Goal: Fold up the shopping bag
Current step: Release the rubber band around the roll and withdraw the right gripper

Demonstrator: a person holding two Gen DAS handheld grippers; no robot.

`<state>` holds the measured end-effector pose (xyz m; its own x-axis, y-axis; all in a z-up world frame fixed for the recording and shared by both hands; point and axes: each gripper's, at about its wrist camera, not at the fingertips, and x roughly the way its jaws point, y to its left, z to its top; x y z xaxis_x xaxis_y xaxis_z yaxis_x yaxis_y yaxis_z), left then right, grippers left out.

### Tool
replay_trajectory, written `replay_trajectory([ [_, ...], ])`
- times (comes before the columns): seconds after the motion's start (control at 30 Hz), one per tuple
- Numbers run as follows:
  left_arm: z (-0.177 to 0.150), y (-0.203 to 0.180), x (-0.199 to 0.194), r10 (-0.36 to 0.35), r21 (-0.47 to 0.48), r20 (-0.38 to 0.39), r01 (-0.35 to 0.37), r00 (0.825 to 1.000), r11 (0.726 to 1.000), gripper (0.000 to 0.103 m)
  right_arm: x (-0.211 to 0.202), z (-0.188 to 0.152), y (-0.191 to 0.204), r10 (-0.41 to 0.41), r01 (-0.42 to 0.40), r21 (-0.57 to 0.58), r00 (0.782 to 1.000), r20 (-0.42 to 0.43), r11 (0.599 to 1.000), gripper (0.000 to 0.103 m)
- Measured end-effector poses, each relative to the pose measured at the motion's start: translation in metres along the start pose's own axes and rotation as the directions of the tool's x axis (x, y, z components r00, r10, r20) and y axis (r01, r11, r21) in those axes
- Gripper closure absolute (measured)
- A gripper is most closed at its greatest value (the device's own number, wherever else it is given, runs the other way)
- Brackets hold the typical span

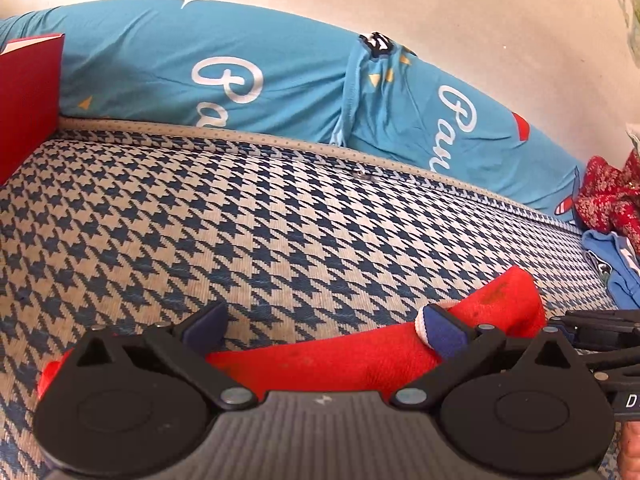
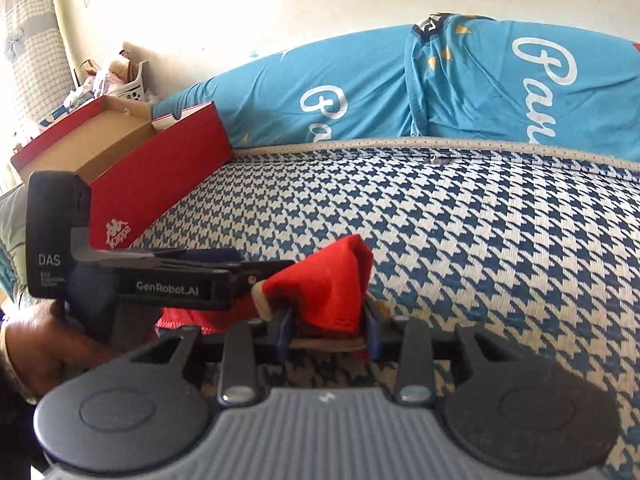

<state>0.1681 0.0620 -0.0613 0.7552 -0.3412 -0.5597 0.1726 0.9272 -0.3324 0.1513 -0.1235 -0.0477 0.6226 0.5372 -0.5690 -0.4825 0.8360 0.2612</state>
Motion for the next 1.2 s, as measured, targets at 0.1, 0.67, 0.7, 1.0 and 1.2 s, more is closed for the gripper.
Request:
replay_trajectory([
  [0.1, 0.001, 0.000, 0.005, 0.017, 0.006, -0.011, -0.017, 1.000, 1.000, 0.000, 0.006, 0.002, -0.005, 0.000, -0.001, 0.055, 1.000, 0.008, 0.999, 0.070],
  [0.67, -0.002, -0.002, 0.007, 0.034, 0.034, -0.014, -0.033, 0.999, 0.999, 0.000, 0.014, -0.011, -0.007, -0.071, 0.075, 0.204, 0.997, -0.026, 0.976, 0.065],
  [0.7, -0.002, -0.003, 0.007, 0.034, 0.034, -0.015, -0.034, 0.999, 0.999, 0.000, 0.014, -0.012, -0.005, -0.082, 0.085, 0.204, 0.996, -0.023, 0.975, 0.065],
  [1.0, -0.002, -0.005, 0.008, 0.038, 0.041, -0.018, -0.037, 0.999, 0.998, 0.000, 0.016, -0.022, 0.003, -0.143, 0.141, 0.264, 0.990, -0.009, 0.954, 0.063],
  [1.2, -0.002, -0.005, 0.008, 0.040, 0.044, -0.020, -0.039, 0.999, 0.998, 0.000, 0.011, -0.026, 0.021, -0.241, 0.234, 0.246, 0.971, -0.001, 0.941, 0.063],
])
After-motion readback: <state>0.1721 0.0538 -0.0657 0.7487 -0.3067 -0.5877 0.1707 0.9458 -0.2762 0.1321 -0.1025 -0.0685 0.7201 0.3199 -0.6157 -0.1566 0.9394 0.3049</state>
